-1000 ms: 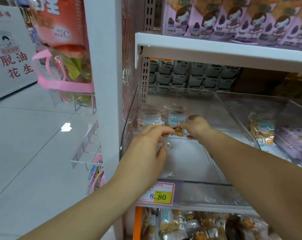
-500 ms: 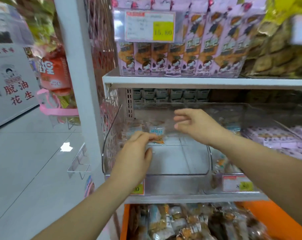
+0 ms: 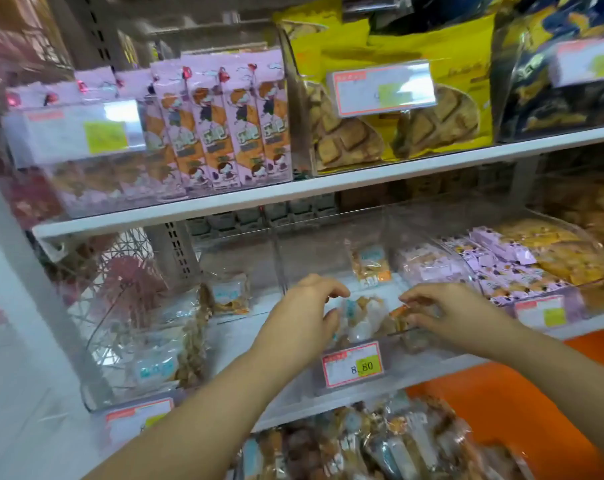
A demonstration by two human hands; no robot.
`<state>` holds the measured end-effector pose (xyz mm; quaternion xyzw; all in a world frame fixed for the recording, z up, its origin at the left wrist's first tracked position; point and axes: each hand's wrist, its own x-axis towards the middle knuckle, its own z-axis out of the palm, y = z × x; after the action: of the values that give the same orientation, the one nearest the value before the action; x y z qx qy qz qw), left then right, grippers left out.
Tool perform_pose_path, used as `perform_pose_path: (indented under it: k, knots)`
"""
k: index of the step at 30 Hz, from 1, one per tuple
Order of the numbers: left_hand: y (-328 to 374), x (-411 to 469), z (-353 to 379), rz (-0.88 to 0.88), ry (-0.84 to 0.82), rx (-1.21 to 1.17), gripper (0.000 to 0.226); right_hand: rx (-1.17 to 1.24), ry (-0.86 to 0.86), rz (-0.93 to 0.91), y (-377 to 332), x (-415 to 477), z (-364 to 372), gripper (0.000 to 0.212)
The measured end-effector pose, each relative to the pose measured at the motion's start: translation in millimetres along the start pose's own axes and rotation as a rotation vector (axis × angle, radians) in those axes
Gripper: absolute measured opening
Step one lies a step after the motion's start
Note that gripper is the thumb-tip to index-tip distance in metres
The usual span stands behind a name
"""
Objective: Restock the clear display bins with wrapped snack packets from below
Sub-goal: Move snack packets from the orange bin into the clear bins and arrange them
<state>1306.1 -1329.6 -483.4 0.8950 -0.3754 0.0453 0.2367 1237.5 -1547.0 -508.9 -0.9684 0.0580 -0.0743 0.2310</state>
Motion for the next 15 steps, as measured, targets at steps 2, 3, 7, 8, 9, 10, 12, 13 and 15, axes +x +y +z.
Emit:
perform_pose_path:
  k: [2,3,7,8,9,10,12,13,15]
  knots:
    - [10,17,9,-0.039,-0.158,0.096,0.032,-0.015,-0.036,0.009,13,-1,1,0.024]
    - [15,25,12,-0.059,-0.238,0.144,0.035,-0.024,-0.062,0.014,16,-1,0,0.025]
    - [28,51,22,-0.203,-0.606,0.271,0.052,-0.027,-0.083,0.007,21,3,-3,0.031]
    - [29,56,25,-0.253,-0.674,0.274,0.055,-0.045,-0.089,0.003,22,3,-2,0.03]
    - [28,60,28,-0.294,-0.71,0.267,0.057,-0.067,-0.095,-0.003,22,4,-1,0.029]
    - [25,63,32,-0.322,-0.724,0.267,0.059,-0.074,-0.096,-0.004,22,3,0,0.028]
    - [19,65,39,-0.355,-0.712,0.288,0.058,-0.044,-0.096,0.0,23,3,1,0.028]
    - [15,65,44,-0.35,-0.687,0.306,0.053,-0.031,-0.096,-0.002,23,3,1,0.028]
    - [8,65,50,-0.305,-0.594,0.297,0.034,-0.016,-0.092,-0.01,24,4,1,0.029]
